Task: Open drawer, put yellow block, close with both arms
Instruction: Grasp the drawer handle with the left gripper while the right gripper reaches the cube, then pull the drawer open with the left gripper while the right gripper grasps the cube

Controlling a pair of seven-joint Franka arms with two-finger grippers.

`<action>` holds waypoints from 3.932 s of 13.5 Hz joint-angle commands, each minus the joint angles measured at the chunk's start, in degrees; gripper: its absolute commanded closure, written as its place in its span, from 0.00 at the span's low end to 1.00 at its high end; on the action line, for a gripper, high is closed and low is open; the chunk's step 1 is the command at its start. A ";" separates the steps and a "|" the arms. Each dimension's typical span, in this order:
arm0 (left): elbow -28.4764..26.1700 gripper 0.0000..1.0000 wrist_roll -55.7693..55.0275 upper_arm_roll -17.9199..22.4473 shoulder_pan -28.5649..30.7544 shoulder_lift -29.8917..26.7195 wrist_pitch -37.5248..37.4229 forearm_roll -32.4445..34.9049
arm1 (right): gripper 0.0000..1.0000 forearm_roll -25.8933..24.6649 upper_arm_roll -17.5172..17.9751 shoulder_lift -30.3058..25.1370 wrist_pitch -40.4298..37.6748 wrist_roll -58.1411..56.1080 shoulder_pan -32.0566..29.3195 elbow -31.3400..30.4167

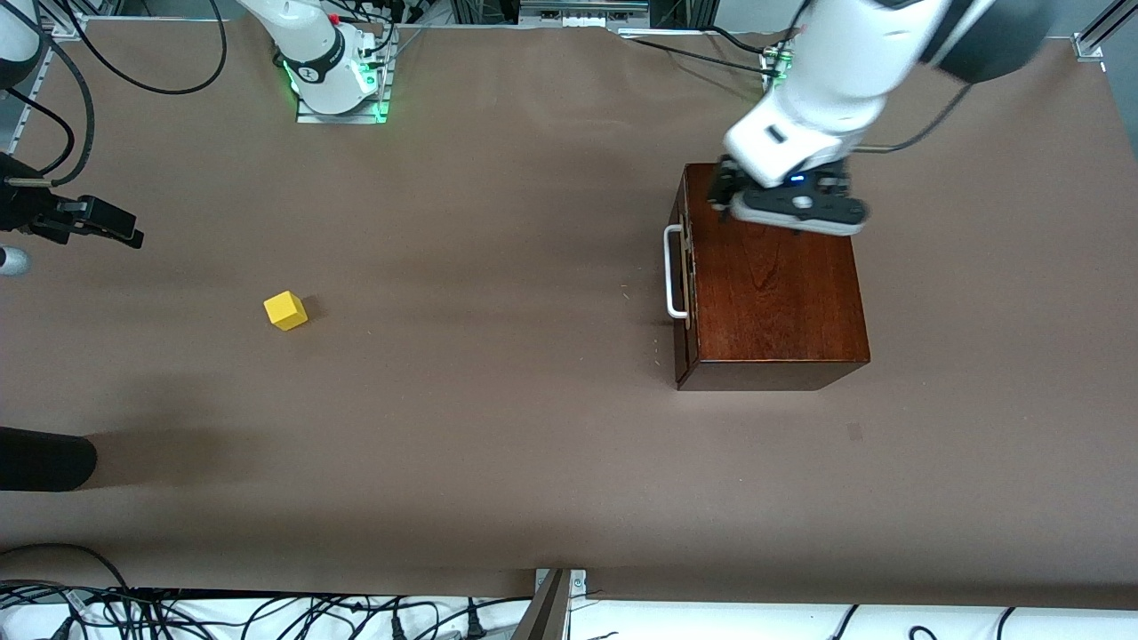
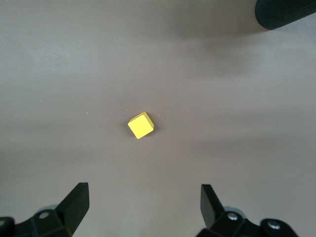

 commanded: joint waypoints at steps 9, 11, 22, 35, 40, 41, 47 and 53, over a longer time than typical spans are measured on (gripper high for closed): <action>0.14 0.00 -23.72 0.06 -13.32 16.33 5.74 8.40 | 0.00 0.10 0.21 0.47 -0.43 -0.02 -0.45 0.92; -0.12 0.00 -23.90 0.06 -13.85 17.21 5.74 8.66 | 0.00 0.10 0.29 0.82 -0.34 -0.29 -0.45 0.83; -2.32 0.00 -23.19 0.76 -14.20 20.90 8.90 18.76 | 0.00 1.94 1.79 1.96 13.62 -16.09 -0.01 -12.42; -2.06 0.00 -25.65 2.34 -15.34 23.89 16.02 17.72 | 0.00 3.96 2.58 6.00 36.21 -42.90 -0.01 -29.22; 0.40 0.00 -29.96 2.34 -18.50 26.09 18.48 17.63 | 0.00 3.96 3.72 9.69 43.42 -43.18 0.07 -31.69; 1.45 0.00 -30.05 2.34 -19.12 26.88 18.92 17.54 | 0.00 3.96 3.81 10.48 44.39 -43.18 -0.01 -31.69; 7.08 0.00 -30.93 2.43 -22.81 29.78 19.62 16.40 | 0.00 4.05 3.81 13.21 49.22 -43.18 -0.01 -33.00; 14.28 0.00 -31.02 6.03 -28.35 33.74 19.72 11.04 | 0.00 6.07 3.81 15.40 53.53 -43.18 -0.01 -34.85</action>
